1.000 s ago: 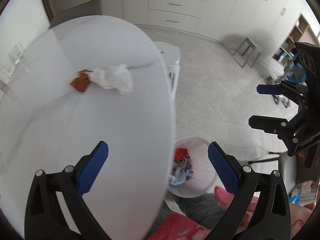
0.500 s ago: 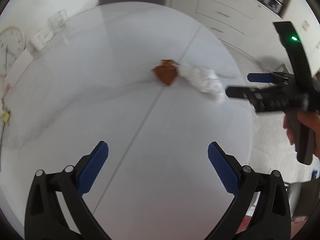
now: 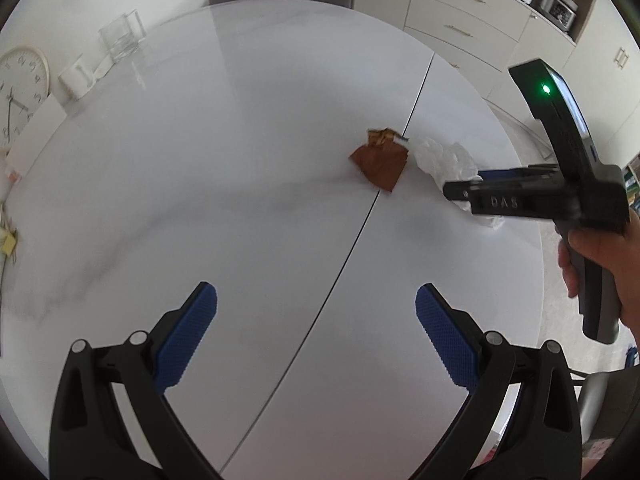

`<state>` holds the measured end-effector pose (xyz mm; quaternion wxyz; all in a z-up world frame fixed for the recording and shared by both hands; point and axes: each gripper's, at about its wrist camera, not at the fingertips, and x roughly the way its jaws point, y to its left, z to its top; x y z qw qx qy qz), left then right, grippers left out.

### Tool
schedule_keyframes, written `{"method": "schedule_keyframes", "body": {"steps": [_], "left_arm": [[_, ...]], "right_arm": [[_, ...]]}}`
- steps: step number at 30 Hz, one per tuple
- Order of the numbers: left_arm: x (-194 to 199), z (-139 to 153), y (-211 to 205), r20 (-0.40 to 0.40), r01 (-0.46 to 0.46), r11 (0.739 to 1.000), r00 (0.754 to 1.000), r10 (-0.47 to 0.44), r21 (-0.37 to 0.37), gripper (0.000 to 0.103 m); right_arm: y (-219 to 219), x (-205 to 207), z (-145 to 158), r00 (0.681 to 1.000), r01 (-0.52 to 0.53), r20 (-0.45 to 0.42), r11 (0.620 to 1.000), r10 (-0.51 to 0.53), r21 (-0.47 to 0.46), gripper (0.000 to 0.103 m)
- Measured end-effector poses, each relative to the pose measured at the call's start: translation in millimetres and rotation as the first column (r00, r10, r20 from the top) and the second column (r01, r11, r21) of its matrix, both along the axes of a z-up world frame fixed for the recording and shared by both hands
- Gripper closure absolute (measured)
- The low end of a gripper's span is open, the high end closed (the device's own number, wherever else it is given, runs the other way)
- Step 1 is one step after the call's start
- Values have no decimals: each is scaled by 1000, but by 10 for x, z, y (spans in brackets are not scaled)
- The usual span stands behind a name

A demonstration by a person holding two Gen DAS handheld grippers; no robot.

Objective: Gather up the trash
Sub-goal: 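Grasp the white tissue with the right gripper while the left gripper grasps the brown wrapper, then carry tissue and brown wrapper to the wastebasket and release both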

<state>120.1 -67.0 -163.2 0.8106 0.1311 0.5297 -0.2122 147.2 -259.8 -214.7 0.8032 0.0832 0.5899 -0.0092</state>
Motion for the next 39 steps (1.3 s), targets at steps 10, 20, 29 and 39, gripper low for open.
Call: {"method": "schedule_keyframes", "body": {"steps": [10,20,29,39], "left_arm": [[358,-97,-587,58,137,990,989,-136,-16,7],[832,-487,-1171,10,222,975,975,-222,-3,18],[861,-637,-1275,-15,240,971,971,-240,13,48],[784,-462,-1264,11,232,973,973,-232,-4,73]], "right_arm": [[-507,-388,305,995,70,54,979,-82,190,84],[-863,-1135,615,991,90,76,973,-108,213,81],[-990,-1381,649,984,142,74,960,-164,240,81],[-1038,-1403,668,982,139,91,959,-166,249,81]]}}
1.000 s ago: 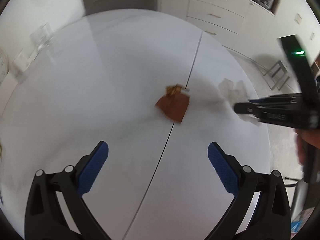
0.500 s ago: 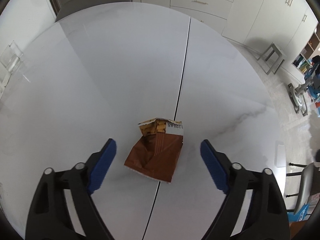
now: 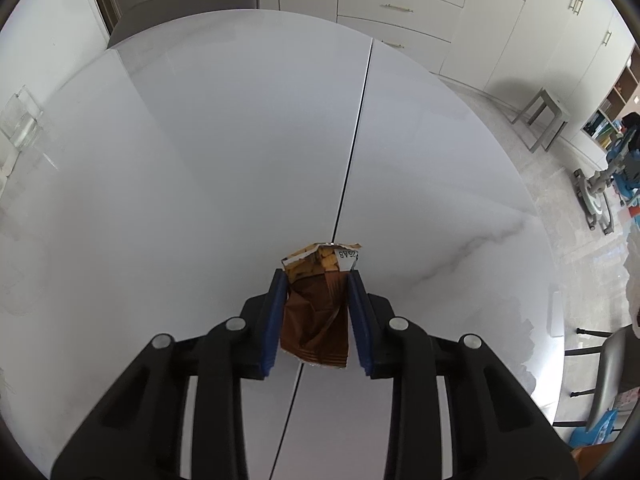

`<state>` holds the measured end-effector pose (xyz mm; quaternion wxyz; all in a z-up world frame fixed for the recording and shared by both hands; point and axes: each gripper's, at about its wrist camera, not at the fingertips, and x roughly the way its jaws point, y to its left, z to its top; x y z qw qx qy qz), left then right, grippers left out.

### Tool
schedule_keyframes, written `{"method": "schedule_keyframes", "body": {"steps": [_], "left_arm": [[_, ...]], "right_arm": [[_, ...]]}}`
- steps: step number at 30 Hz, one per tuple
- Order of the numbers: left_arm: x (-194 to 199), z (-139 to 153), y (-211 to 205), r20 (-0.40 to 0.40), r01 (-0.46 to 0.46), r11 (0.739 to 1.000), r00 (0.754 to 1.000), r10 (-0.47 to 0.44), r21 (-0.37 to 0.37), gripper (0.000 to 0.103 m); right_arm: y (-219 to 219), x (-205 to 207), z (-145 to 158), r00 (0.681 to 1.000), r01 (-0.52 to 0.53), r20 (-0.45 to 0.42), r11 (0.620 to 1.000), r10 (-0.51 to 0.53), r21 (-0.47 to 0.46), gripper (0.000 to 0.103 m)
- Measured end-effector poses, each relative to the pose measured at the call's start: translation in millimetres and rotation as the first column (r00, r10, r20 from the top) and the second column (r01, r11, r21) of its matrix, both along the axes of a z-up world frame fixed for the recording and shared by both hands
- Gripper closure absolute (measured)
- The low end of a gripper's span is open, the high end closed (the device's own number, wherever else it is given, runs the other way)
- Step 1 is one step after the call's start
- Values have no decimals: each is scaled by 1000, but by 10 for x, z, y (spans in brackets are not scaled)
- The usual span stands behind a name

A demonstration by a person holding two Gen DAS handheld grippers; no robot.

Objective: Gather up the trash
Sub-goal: 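Carry tissue and brown wrapper to the wastebasket and release both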

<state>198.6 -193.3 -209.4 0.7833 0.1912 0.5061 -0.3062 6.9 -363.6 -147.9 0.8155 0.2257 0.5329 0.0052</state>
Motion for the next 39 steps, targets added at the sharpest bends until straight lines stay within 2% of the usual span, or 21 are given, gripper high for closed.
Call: {"method": "schedule_keyframes", "body": {"steps": [7,10,17,21,25,28,31,37,38,39], "left_arm": [[-219,275,50,24,-25,999,999,26,-29,73],[-450,477,70,40,-22,999,999,24,-48,73],[-1390,968,-14,54,53,996,997,-50,-66,73],[-1956,1103,-204,20,78,993,997,-76,-84,73],[-2557,1090,-396,-54,120,988,991,-126,-100,73],[-2998,944,-568,-94,178,981,978,-184,-73,73],[-3198,759,-688,-150,210,977,965,-215,-44,73],[-3419,474,-713,-250,170,985,952,-174,-38,72],[-3412,457,-723,-258,159,987,953,-162,-33,63],[-3421,439,-721,-261,147,989,954,-149,-27,47]], "right_arm": [[10,-107,103,999,-20,27,1000,20,-5,81],[-9,-214,194,999,-32,41,999,32,-13,81],[-113,-748,438,996,-70,58,996,73,-52,81],[-207,-1170,502,995,-78,56,995,82,-64,81],[-311,-1628,398,997,-72,34,996,74,-52,80],[-378,-1874,236,998,-66,5,998,66,-24,80],[-431,-2048,99,998,-68,-19,998,68,-3,80],[-552,-2262,-57,997,-63,-41,998,64,33,80],[-565,-2281,-77,997,-64,-44,997,66,39,80],[-586,-2301,-85,997,-67,-45,997,69,41,80]]}}
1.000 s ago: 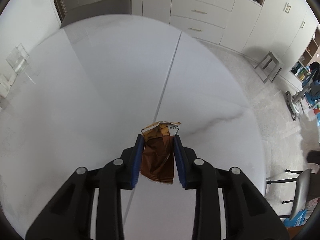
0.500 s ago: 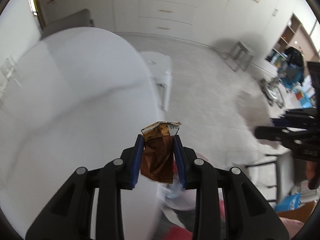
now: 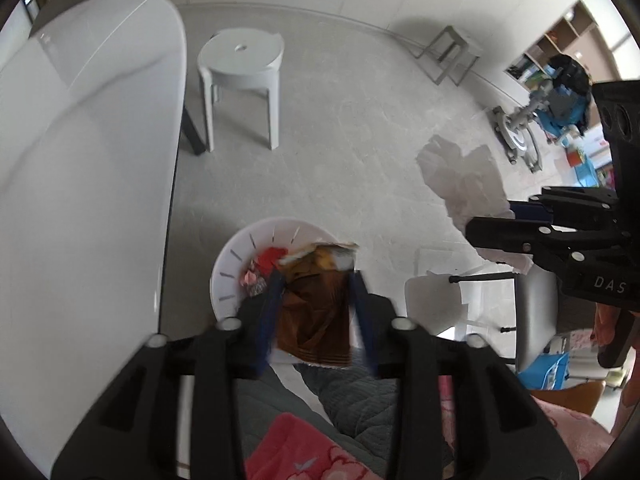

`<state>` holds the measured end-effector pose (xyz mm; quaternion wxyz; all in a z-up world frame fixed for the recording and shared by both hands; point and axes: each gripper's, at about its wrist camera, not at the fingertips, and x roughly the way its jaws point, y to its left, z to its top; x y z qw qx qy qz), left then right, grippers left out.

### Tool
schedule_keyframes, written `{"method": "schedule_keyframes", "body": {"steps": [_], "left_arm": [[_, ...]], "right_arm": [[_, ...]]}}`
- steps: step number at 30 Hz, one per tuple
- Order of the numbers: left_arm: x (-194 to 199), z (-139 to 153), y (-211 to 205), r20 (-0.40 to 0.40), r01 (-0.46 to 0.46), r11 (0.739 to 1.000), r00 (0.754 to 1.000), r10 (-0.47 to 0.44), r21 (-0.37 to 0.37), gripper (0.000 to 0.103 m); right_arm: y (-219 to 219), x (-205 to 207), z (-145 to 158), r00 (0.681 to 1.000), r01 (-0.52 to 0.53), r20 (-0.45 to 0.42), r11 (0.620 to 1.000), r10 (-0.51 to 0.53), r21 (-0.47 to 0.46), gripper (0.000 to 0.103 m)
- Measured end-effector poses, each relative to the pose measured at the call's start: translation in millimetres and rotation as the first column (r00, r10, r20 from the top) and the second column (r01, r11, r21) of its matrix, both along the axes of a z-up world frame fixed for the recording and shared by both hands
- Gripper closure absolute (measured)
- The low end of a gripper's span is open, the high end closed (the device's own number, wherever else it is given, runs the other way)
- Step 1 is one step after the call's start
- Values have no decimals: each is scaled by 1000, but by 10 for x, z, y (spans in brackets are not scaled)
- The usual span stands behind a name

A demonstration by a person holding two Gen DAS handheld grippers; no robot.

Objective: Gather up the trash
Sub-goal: 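Carry tissue and brown wrapper to the wastebasket and release both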

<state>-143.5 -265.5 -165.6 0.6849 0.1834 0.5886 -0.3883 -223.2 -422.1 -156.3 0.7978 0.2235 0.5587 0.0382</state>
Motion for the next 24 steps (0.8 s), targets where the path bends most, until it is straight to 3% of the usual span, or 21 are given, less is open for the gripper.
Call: {"method": "schedule_keyframes", "body": {"steps": [1,2,3,5,16,24], "left_arm": [[3,-13,-17,7,-15,1000,1000,15,8,38],[-3,-20,-22,15,-31,999,999,31,17,19],[-30,-5,-31,29,-47,999,998,47,22,11],[-44,38,6,46,-65,998,997,64,21,8],[82,178,51,85,-134,991,987,133,6,8],[132,324,137,105,-167,986,980,168,-21,8]], "right_arm": [[-9,-24,-12,1000,-4,0,1000,4,1,80],[-16,-32,-17,1000,-8,-2,1000,8,2,80],[-22,-38,-23,1000,-12,-1,1000,12,3,80],[-38,-64,-34,1000,-14,0,1000,14,5,80],[4,-33,-41,999,-47,3,999,47,7,77],[220,92,-182,989,-145,-21,989,145,-38,77]]}}
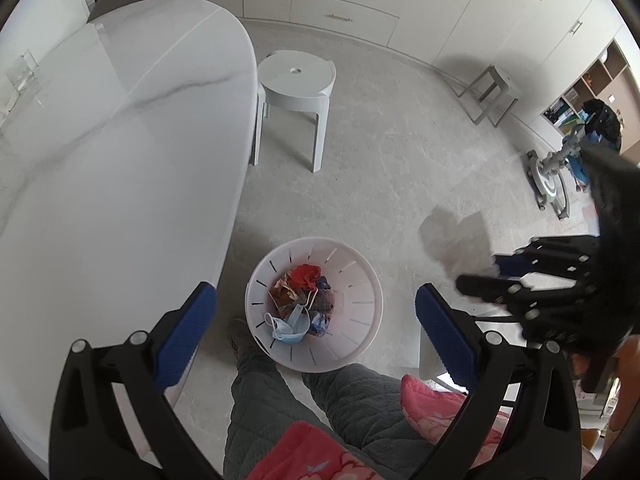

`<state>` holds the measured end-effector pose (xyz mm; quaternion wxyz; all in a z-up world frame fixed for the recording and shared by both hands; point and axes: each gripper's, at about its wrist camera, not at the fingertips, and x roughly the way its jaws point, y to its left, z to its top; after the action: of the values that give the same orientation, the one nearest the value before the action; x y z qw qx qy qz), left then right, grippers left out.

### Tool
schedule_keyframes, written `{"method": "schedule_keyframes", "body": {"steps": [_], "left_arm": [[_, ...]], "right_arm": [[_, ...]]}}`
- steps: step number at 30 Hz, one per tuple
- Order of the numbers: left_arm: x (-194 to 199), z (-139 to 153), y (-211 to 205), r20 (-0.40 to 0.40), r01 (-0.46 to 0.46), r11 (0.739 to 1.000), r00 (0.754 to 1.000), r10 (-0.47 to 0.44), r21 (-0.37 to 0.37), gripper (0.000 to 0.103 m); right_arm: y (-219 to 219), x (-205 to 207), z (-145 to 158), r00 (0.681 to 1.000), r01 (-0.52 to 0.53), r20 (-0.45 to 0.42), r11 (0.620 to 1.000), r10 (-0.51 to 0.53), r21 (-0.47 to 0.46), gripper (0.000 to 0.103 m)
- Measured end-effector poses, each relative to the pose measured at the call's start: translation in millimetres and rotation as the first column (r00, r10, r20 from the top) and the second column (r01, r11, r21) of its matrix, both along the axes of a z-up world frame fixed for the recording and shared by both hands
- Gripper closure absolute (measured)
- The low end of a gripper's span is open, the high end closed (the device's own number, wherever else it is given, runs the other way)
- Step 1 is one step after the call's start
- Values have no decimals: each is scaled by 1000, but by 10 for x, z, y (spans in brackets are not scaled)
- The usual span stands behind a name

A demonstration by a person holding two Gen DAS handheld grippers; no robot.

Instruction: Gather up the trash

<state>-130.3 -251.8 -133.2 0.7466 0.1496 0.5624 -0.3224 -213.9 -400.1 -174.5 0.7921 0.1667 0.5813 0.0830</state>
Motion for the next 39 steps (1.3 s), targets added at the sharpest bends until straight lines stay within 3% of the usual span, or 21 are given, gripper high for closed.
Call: {"method": "schedule_keyframes", "body": {"steps": [6,8,10,12,17,22,27,32,35,39], "left_arm": [[42,81,84,16,-30,999,999,30,-18,8],[49,83,102,22,-38,999,999,38,-15,8],[53,72,122,29,-46,999,999,46,-6,8],[58,69,131,28,-53,999,998,53,3,8],[95,48,164,30,-77,997,997,77,19,8],[181,85,225,42,-112,993,993,111,25,8],[298,226,355,100,-182,983,979,178,27,8],[518,730,588,245,-276,961,932,269,-5,8],[682,1205,774,349,-332,942,877,331,-59,8],[914,1832,1010,452,-398,909,793,408,-122,8]], "right_arm": [[194,183,-257,997,-61,-38,998,60,-24,77],[270,243,-367,996,-76,-53,997,74,-33,68],[369,297,-467,993,-100,-74,994,96,-48,24],[470,328,-561,990,-118,-88,990,111,-77,2],[507,394,-752,982,-93,-172,993,79,-74,2],[465,477,-664,983,-74,-177,991,54,-111,2],[484,680,-294,993,-62,-112,984,43,-168,2],[622,1032,451,995,-64,60,972,80,-224,2],[776,1269,1007,972,-79,194,964,131,-254,2],[989,1577,1887,902,-71,390,954,186,-292,2]]}}
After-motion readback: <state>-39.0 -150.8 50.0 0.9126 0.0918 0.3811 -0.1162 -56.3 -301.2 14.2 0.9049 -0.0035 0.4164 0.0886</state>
